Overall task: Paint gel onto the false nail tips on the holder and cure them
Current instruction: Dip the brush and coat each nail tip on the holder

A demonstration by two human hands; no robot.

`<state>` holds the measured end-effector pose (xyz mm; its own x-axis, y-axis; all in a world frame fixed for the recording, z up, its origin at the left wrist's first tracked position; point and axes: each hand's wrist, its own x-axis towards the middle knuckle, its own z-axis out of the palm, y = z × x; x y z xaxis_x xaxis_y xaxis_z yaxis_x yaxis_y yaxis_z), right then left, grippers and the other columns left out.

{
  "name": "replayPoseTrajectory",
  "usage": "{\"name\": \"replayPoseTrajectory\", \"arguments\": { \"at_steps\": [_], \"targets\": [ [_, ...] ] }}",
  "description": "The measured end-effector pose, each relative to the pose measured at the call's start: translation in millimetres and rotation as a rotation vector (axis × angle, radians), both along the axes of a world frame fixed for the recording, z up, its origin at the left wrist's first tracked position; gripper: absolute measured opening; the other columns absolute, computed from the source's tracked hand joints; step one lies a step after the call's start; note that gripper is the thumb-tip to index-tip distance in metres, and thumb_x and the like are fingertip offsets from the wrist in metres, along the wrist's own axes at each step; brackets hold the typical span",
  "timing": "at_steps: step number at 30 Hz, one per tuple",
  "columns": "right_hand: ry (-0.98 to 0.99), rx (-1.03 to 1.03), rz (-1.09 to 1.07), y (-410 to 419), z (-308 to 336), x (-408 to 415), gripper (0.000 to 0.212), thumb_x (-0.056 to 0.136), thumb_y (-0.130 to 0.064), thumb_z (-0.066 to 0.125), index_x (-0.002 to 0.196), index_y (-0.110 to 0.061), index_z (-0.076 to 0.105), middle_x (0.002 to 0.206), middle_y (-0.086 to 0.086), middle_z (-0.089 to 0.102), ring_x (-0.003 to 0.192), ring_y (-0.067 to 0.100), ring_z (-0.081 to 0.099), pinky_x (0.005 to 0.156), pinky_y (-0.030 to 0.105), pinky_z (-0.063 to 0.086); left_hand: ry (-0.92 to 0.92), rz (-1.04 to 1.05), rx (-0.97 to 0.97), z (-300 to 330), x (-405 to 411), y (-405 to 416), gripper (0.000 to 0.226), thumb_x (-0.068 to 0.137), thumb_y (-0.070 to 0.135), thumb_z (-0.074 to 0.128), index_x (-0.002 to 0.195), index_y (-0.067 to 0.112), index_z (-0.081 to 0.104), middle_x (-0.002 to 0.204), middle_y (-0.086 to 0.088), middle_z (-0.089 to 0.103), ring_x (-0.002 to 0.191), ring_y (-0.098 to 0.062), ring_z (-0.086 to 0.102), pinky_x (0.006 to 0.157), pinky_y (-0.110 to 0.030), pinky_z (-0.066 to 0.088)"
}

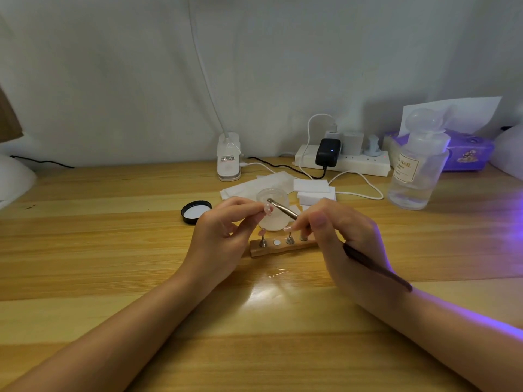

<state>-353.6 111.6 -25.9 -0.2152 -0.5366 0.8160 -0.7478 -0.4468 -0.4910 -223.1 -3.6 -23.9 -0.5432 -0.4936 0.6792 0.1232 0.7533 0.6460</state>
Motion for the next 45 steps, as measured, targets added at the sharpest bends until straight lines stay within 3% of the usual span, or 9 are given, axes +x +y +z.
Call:
{"name": "replayPoseTrajectory", "arguments": {
  "at_steps": [4,9,14,19,24,29,31,36,45],
  "targets": [
    [0.028,0.03,-0.015,-2.1,-1.5,0.2,0.05,0.095,-0.047,0.03,0.08,-0.017,0.067,0.075,-0.019,0.057,0.07,0.003,0.058,0.06,0.027,0.048,-0.02,0.01,0.001,-1.2,-0.6,-1.2,0.028,0.083,0.0,0.059,0.1,0.021,0.064,0.088,0.002,0.067,0.083,-0.017,0.063,0.063,-0.043,0.05],
    [-0.063,-0.061,0.033,0.7,-0.3,2.5,0.051,0.096,-0.044,0.028,0.067,-0.018,0.062,0.057,-0.003,0.057,0.057,0.003,0.054,0.054,0.016,0.042,-0.012,-0.004,-0.028,-0.5,0.0,-0.7,0.022,0.081,0.017,0.056,0.101,0.022,0.064,0.089,0.0,0.068,0.086,-0.019,0.065,0.069,-0.041,0.052],
    [-0.062,-0.036,0.015,0.1,1.1,2.1,0.047,0.096,-0.044,0.029,0.074,-0.017,0.062,0.064,-0.009,0.055,0.063,0.004,0.055,0.055,0.02,0.045,-0.004,-0.012,-0.047,-0.7,0.0,-0.8,0.022,0.081,0.015,0.055,0.101,0.021,0.063,0.087,0.0,0.067,0.083,-0.016,0.063,0.067,-0.033,0.051],
    [-0.013,0.013,0.012,0.0,0.8,3.1,0.044,0.095,-0.044,0.03,0.076,-0.02,0.062,0.067,-0.015,0.055,0.063,0.003,0.056,0.055,0.022,0.045,-0.021,0.005,-0.054,-1.8,-0.4,-1.6,0.025,0.083,0.006,0.058,0.101,0.023,0.062,0.088,0.001,0.067,0.084,-0.02,0.064,0.066,-0.038,0.051],
    [-0.121,-0.042,0.049,3.3,1.7,2.9,0.035,0.094,-0.03,0.035,0.068,-0.023,0.058,0.058,-0.006,0.055,0.057,0.003,0.053,0.052,0.019,0.042,-0.008,-0.007,-0.04,-1.6,0.5,-1.9,0.022,0.082,0.007,0.058,0.1,0.017,0.065,0.089,0.0,0.067,0.085,-0.013,0.063,0.068,-0.024,0.052],
    [-0.038,0.038,0.018,0.6,3.4,2.5,0.045,0.095,-0.043,0.031,0.079,-0.016,0.063,0.07,-0.014,0.056,0.066,0.003,0.057,0.057,0.019,0.045,0.004,-0.014,-0.015,-0.3,-0.2,-1.2,0.027,0.082,0.002,0.058,0.098,0.023,0.063,0.088,0.007,0.065,0.084,-0.003,0.061,0.069,-0.014,0.048],
    [-0.047,0.021,0.028,0.9,2.3,2.8,0.046,0.095,-0.043,0.03,0.075,-0.017,0.063,0.067,-0.014,0.056,0.065,0.002,0.056,0.057,0.017,0.044,-0.006,-0.005,-0.015,-0.5,-0.2,-1.0,0.03,0.081,-0.002,0.059,0.098,0.023,0.063,0.087,0.007,0.065,0.084,-0.004,0.061,0.069,-0.016,0.049],
    [-0.161,-0.022,0.08,4.9,2.4,3.5,0.039,0.093,-0.032,0.033,0.061,-0.03,0.056,0.055,-0.002,0.054,0.053,0.004,0.05,0.05,0.019,0.039,-0.007,0.0,-0.005,1.2,0.9,0.7,0.022,0.08,0.016,0.056,0.099,0.02,0.065,0.091,0.0,0.063,0.088,-0.015,0.061,0.067,-0.024,0.051],
    [-0.056,0.026,0.032,1.3,1.5,3.6,0.044,0.094,-0.045,0.03,0.077,-0.02,0.062,0.068,-0.013,0.057,0.066,0.001,0.057,0.06,0.015,0.044,-0.017,0.008,0.002,2.2,0.6,2.3,0.026,0.08,0.011,0.057,0.104,0.021,0.061,0.088,-0.003,0.062,0.086,-0.024,0.06,0.065,-0.044,0.053]
  ]
}}
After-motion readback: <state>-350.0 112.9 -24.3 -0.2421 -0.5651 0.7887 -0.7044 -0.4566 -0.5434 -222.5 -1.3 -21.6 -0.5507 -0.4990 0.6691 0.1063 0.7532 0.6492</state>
